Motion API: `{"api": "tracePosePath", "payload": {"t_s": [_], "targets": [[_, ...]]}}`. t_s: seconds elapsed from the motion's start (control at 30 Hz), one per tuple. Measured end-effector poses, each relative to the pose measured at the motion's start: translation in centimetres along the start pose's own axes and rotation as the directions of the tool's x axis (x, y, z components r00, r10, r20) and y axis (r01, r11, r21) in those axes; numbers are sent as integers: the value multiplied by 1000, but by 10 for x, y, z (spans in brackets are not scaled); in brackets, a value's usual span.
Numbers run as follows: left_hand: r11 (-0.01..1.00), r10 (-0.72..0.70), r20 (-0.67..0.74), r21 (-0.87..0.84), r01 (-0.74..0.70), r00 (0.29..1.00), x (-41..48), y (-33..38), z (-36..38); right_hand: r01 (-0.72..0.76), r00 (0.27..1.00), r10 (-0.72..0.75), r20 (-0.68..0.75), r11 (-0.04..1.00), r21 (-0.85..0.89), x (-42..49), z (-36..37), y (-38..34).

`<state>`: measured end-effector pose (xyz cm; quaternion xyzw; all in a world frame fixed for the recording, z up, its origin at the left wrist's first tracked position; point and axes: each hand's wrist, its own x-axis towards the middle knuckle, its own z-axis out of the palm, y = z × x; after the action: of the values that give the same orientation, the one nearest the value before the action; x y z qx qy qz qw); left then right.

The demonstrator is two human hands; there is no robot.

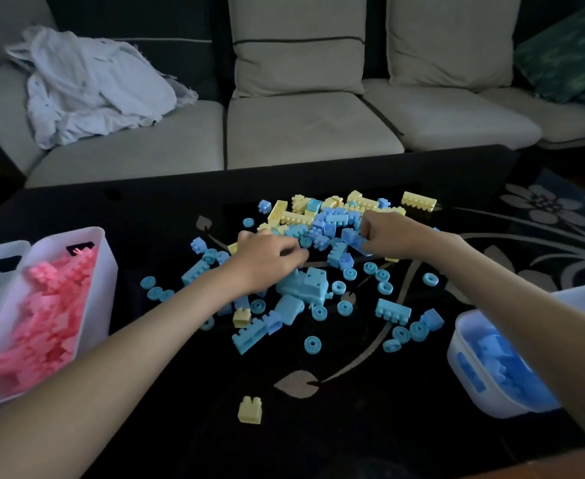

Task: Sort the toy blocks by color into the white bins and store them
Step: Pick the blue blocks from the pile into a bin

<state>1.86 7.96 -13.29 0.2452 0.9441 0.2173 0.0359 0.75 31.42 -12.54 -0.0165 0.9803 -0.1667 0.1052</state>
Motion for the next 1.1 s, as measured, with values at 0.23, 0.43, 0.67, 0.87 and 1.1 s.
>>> {"api": "tracePosePath", "payload": {"t_s": [0.23, 0.43, 0.67, 0.87, 1.1], "targets": [[988, 149, -112, 56, -143, 982, 9, 19, 10, 163, 987, -162, -17, 985, 62, -26, -11, -30], [979, 201, -137, 14, -201, 970, 12, 29, 7, 198, 980, -197, -17, 972, 124, -39, -13, -41], [989, 28, -174, -135, -52, 984, 0, 20, -1, 77, 996, -76, -39, 996, 45, -31, -13, -27], [990, -95, -88, -114, 84, 992, -13, 15, -4, 104, 988, -105, 114, 994, 17, -28, 5, -29], [893, -355, -63, -320, 318, 933, -39, -19, -39, 128, 973, -117, 199, 991, -41, -25, 23, -38]]}}
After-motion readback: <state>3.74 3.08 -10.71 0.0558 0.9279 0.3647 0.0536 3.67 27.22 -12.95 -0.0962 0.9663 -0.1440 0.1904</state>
